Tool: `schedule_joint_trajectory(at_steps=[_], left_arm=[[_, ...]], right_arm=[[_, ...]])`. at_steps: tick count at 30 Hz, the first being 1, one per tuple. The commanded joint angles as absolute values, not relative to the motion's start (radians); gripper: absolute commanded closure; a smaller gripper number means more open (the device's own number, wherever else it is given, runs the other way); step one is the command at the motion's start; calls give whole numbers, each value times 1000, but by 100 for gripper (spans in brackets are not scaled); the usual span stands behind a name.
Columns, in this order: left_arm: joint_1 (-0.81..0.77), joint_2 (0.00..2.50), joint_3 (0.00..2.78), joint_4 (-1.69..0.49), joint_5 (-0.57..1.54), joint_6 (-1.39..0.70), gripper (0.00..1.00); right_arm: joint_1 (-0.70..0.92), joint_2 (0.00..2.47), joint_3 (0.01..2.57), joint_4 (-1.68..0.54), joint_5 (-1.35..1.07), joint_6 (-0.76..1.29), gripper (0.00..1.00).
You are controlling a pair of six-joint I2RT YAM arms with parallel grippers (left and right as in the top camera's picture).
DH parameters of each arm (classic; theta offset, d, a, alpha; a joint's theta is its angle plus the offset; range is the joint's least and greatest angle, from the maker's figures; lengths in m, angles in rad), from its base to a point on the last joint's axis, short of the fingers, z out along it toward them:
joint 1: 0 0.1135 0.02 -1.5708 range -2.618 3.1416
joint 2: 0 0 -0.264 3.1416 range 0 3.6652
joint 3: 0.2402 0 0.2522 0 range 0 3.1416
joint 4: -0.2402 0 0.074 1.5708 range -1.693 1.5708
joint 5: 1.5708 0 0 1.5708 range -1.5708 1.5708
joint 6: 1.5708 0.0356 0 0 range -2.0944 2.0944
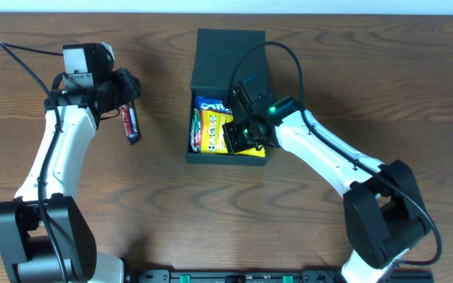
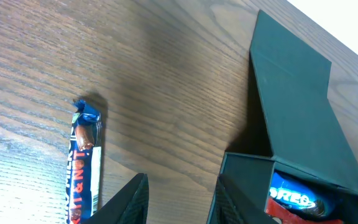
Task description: Pack container
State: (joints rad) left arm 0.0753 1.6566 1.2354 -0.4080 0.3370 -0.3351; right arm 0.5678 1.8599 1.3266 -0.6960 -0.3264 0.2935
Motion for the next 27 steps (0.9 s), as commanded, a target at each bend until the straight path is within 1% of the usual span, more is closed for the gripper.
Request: schedule_joint_trajectory(at_steps=[1,5,10,14,18,23,27], left_arm=[[80,1633,1254,-415,340,-317,63],[80,1633,1254,-419,340,-317,63],[80,1633,1254,-422,340,-317,64],[80,1633,1254,-422,340,-317,63],[80,1633,1254,-421,340,-317,63],[80,1633,1254,-422,340,-317,63],[80,1633,1254,-423,340,-317,63]], right_arm=[[549,1856,1366,-724,-387,271,99],[525,1791,1439,-768,-398,264,99],[474,1740,1441,-801,-340,208,99],[451,1771,1389,-803,-339,204,99],[453,1822,1346,-758,-340,204,99],[458,1909,1340,-748,-339,205,99],[455,1924,1341,-741,-340,204,99]])
